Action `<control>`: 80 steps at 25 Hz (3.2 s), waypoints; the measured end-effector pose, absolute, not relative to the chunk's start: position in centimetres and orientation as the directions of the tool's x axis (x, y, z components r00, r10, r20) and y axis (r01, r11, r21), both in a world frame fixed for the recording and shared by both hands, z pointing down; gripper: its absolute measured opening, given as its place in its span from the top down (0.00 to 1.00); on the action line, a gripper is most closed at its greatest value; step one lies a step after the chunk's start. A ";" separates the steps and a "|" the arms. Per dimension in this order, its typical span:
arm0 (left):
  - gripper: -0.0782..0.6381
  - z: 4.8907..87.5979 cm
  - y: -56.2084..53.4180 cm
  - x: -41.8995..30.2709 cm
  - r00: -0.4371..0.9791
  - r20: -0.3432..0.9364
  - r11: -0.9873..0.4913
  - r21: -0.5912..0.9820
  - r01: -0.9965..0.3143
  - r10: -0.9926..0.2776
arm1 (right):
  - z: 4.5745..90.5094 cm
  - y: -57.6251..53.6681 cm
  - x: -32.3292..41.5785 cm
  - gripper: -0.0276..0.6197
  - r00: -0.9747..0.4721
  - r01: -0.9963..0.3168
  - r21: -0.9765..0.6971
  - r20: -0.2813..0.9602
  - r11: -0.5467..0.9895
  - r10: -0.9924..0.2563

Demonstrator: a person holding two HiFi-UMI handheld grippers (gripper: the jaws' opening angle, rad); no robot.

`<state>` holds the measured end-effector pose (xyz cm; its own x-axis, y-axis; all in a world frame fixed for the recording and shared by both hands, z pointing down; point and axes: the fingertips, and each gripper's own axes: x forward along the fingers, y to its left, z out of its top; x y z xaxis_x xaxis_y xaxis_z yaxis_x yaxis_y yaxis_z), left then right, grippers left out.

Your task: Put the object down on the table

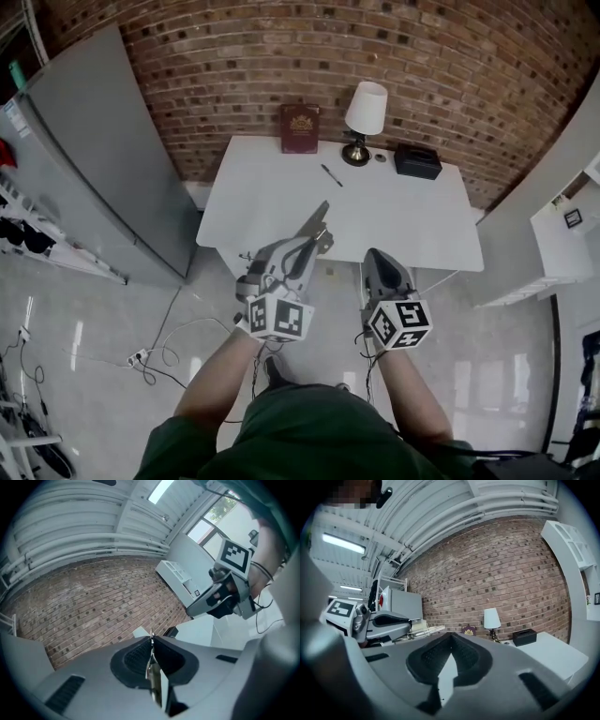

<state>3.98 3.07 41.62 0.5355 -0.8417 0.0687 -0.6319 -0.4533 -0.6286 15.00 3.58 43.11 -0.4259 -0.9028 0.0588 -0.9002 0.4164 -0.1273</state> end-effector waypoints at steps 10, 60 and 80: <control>0.86 42.8 -2.4 -4.3 0.570 0.084 -0.509 -0.571 -0.645 -0.817 | 43.3 -1.2 5.8 0.95 -0.420 -0.907 -0.094 0.126 0.411 -0.899; 0.86 63.2 -30.6 -1.7 0.594 0.446 -0.735 -0.515 -0.442 -0.670 | 53.1 -25.7 8.4 0.95 -0.355 -0.929 -0.225 0.311 0.295 -0.882; 0.86 73.4 -33.8 0.3 0.653 0.523 -0.812 -0.521 -0.264 -0.548 | 56.9 -25.8 8.3 0.95 -0.236 -0.967 -0.193 0.417 0.168 -0.878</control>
